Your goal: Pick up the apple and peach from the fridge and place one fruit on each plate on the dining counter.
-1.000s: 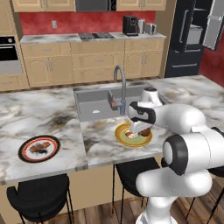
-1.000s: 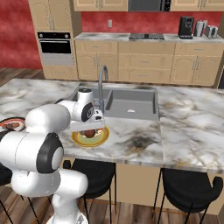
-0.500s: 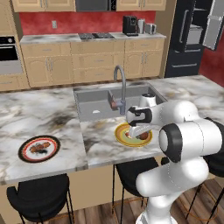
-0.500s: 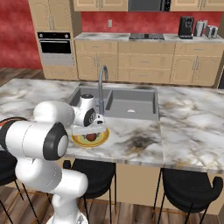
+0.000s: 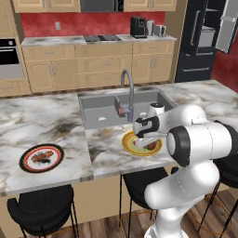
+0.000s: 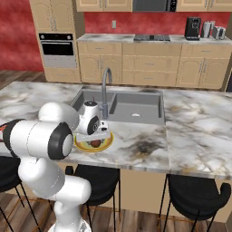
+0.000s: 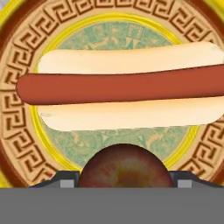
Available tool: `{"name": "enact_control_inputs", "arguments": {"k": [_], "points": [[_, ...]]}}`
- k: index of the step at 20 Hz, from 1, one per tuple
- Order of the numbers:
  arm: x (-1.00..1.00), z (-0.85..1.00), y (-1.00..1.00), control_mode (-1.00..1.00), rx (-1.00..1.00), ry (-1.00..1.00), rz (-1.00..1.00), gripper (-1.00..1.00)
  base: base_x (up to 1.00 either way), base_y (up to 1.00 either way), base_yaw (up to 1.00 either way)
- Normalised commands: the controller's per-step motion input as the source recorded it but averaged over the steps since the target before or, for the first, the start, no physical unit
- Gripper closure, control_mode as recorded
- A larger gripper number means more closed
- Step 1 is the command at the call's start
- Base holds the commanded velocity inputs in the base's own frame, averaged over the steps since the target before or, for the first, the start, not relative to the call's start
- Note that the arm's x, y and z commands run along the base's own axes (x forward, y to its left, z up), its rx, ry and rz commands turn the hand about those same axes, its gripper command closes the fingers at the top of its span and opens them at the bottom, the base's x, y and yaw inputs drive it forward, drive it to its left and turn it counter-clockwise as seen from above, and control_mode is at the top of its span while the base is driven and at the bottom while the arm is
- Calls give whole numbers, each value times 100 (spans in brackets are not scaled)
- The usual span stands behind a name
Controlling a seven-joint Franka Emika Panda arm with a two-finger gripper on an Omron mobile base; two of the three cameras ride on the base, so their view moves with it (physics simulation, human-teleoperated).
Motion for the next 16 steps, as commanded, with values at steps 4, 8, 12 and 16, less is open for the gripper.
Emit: {"name": "enact_control_inputs", "arguments": {"k": [4,8,12,16], "points": [[7,-2,0,-100,0,0,-1,100,0,0,0],[17,0,0,-100,0,0,-1,100,0,0,0],[18,-1,0,-100,0,0,-2,100,0,0,0],[0,0,0,-100,0,0,0,100,0,0,0]]}}
